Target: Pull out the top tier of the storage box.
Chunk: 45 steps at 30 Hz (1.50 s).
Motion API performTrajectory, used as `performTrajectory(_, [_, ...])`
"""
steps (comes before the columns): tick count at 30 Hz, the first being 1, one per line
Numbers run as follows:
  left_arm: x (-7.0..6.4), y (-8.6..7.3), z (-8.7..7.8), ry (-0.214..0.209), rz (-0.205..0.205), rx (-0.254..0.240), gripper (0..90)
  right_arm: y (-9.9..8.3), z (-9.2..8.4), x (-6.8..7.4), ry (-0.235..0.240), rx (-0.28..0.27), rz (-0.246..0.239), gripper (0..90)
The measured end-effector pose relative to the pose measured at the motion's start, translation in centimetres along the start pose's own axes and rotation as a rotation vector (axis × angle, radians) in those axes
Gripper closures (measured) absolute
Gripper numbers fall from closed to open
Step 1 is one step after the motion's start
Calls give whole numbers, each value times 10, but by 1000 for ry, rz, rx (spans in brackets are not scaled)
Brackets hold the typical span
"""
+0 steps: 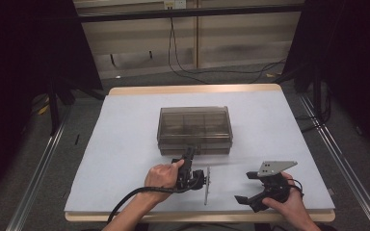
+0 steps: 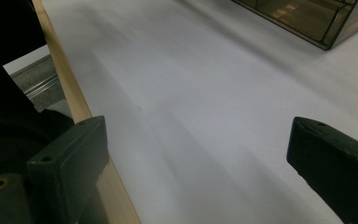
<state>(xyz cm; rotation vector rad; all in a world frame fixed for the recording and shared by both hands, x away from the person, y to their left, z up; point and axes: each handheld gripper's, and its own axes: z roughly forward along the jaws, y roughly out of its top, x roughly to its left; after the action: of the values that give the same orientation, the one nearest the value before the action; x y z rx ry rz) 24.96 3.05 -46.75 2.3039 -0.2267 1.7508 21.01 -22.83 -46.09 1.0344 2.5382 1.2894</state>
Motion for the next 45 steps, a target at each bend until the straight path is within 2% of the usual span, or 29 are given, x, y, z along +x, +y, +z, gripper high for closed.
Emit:
performTrajectory(1, [1, -1, 0, -11, -19, -2, 797, 0, 0, 0, 2, 0, 0, 55])
performTrajectory(4, [2, -1, -1, -8, -35, -13, 794, 0, 0, 0, 1, 1, -1, 55])
performTrajectory(5, [1, -2, -1, -28, -71, -25, 776, 0, 0, 0, 1, 1, 0, 55])
performTrajectory(6, [1, -2, -1, -28, -71, -25, 759, 0, 0, 0, 1, 1, 0, 55])
performTrajectory(7, [2, -2, -2, -32, -51, -18, 758, 0, 0, 0, 1, 1, 3, 55])
performTrajectory(10, [4, -2, -3, -33, -49, -23, 744, 0, 0, 0, 0, 1, 2, 55])
performTrajectory(11, [3, -2, -3, -39, -74, -32, 731, 0, 0, 0, 0, 1, 1, 55])
performTrajectory(12, [5, -2, -6, -63, -87, -26, 724, 0, 0, 0, -1, 1, 0, 55])
performTrajectory(13, [5, -2, -6, -63, -87, -26, 708, 0, 0, 0, -1, 1, 0, 55])
performTrajectory(14, [5, -3, -10, -82, -136, -42, 703, 0, 0, 0, 0, 1, 0, 55])
performTrajectory(17, [9, -4, -15, -123, -186, -65, 691, 0, 1, 0, 2, 4, 3, 55])
performTrajectory(19, [15, -5, -17, -163, -227, -86, 685, 0, 1, 0, 3, 3, -1, 55])
performTrajectory(23, [22, -11, -17, -280, -356, -135, 659, 0, 1, 0, 4, 6, 3, 54])
performTrajectory(24, [22, -11, -17, -280, -356, -135, 658, 0, 1, 0, 4, 6, 3, 54])
performTrajectory(25, [26, -14, -17, -332, -414, -148, 657, 0, 1, 0, 4, 6, 5, 54])
performTrajectory(26, [28, -15, -16, -363, -443, -165, 653, 0, 1, 0, 4, 6, 3, 54])
performTrajectory(27, [28, -15, -16, -363, -443, -165, 659, 0, 1, 0, 4, 6, 3, 54])
performTrajectory(28, [30, -17, -16, -404, -459, -178, 672, 0, 1, 0, 3, 5, 1, 54])
performTrajectory(29, [32, -18, -15, -409, -473, -189, 671, 0, 1, 0, 3, 5, 1, 54])
performTrajectory(30, [36, -22, -13, -467, -528, -217, 671, 0, 2, 0, 6, 7, 1, 53])
performTrajectory(31, [36, -22, -13, -467, -528, -217, 666, 0, 2, 0, 6, 7, 1, 53])
performTrajectory(32, [38, -23, -13, -489, -544, -226, 666, 0, 2, 0, 6, 8, 1, 53])
performTrajectory(35, [45, -29, -11, -586, -624, -269, 645, 0, 2, -1, 7, 4, 1, 52])
performTrajectory(36, [48, -32, -10, -639, -676, -303, 645, 0, 2, -1, 5, 7, 1, 52])
performTrajectory(38, [49, -33, -9, -655, -693, -316, 647, 0, 1, 0, 4, 6, 6, 53])
performTrajectory(40, [51, -35, -8, -696, -720, -324, 647, 0, 1, 0, 7, 7, 3, 52])
performTrajectory(42, [54, -36, -6, -702, -735, -339, 647, 0, 2, 0, 7, 8, 1, 52])
performTrajectory(44, [60, -42, -4, -718, -772, -352, 655, 0, 1, 0, 9, 7, 2, 52])
performTrajectory(45, [60, -42, -4, -718, -772, -352, 654, 0, 1, 0, 9, 7, 2, 52])
